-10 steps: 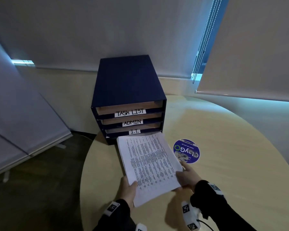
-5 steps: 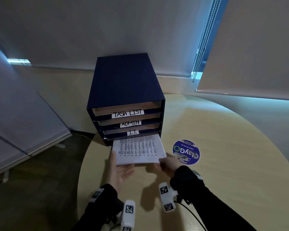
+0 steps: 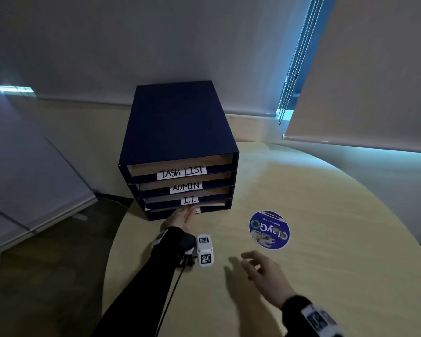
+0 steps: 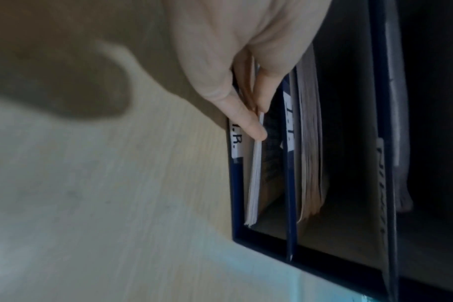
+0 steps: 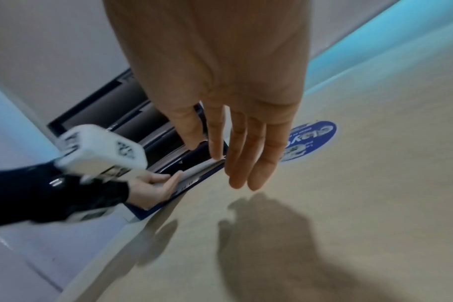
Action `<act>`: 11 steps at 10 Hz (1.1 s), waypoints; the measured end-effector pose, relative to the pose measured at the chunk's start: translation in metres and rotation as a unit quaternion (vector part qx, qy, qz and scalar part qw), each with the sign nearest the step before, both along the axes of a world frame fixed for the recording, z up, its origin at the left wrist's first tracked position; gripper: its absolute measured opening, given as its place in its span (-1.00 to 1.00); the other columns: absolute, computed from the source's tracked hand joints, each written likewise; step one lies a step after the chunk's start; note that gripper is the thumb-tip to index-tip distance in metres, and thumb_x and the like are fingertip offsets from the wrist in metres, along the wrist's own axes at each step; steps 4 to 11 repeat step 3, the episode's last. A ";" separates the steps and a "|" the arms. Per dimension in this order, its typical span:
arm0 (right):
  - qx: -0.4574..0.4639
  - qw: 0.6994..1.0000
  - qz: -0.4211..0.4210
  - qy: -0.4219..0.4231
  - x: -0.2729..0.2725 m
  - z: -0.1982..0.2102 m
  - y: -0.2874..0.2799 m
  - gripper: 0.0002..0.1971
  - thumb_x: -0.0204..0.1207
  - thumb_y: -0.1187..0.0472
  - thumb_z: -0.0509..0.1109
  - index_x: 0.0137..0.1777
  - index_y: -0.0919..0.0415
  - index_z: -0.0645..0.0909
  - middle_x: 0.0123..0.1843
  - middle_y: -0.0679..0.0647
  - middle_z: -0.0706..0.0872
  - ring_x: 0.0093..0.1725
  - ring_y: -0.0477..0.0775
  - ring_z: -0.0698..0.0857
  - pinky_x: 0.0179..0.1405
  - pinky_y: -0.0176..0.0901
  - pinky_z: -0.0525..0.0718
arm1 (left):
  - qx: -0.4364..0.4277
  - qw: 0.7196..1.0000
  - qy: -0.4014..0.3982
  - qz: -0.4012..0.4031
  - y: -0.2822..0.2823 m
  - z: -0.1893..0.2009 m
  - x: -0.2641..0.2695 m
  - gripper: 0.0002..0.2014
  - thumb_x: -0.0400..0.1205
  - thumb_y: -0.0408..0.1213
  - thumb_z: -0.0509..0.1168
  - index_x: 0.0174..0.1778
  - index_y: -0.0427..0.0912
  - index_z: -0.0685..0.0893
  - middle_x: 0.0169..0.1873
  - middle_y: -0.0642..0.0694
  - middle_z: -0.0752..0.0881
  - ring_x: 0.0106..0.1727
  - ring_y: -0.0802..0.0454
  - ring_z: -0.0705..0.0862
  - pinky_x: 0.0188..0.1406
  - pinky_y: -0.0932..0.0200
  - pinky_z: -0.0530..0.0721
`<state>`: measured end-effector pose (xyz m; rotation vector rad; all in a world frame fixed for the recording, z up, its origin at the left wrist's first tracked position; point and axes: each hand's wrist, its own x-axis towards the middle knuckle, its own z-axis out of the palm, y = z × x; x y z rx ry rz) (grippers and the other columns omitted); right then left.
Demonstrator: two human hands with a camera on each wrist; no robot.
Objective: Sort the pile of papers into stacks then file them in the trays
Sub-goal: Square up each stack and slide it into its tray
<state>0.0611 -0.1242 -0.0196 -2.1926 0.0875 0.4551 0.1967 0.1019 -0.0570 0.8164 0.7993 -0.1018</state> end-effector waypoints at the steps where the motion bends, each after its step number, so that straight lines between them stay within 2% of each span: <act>1: -0.001 1.000 0.019 -0.005 -0.028 -0.006 -0.001 -0.86 0.53 0.01 0.34 -0.10 -0.35 0.60 -0.18 -0.12 0.70 -0.23 -0.12 0.69 -0.11 -0.32 0.63 | 0.020 0.999 -0.008 -0.048 -0.005 0.001 0.020 -0.80 0.70 -0.63 0.05 0.16 -0.50 0.53 0.05 -0.35 0.66 -0.03 -0.14 0.70 -0.32 0.34 0.73; 2: -0.004 1.000 0.014 0.012 -0.046 -0.012 -0.001 -0.81 0.28 -0.24 0.20 -0.15 -0.62 0.51 -0.06 -0.32 0.66 -0.25 -0.12 0.70 -0.17 -0.39 0.62 | 0.050 0.997 0.039 -0.047 -0.005 -0.003 0.032 -0.83 0.72 -0.61 0.02 -0.07 -0.46 0.51 0.28 -0.52 0.57 0.18 -0.34 0.65 -0.18 0.22 0.74; 3: -0.005 1.000 0.021 0.009 -0.062 -0.007 0.002 -0.79 0.34 -0.17 0.20 -0.19 -0.67 0.46 -0.14 -0.27 0.67 -0.24 -0.23 0.67 -0.15 -0.46 0.59 | 0.161 0.978 0.061 -0.115 -0.001 -0.014 0.018 -0.78 0.73 -0.49 0.09 0.23 -0.43 0.54 0.17 -0.33 0.68 0.05 -0.21 0.72 -0.08 0.07 0.79; 11: -0.005 1.000 0.021 0.009 -0.062 -0.007 0.002 -0.79 0.34 -0.17 0.20 -0.19 -0.67 0.46 -0.14 -0.27 0.67 -0.24 -0.23 0.67 -0.15 -0.46 0.59 | 0.161 0.978 0.061 -0.115 -0.001 -0.014 0.018 -0.78 0.73 -0.49 0.09 0.23 -0.43 0.54 0.17 -0.33 0.68 0.05 -0.21 0.72 -0.08 0.07 0.79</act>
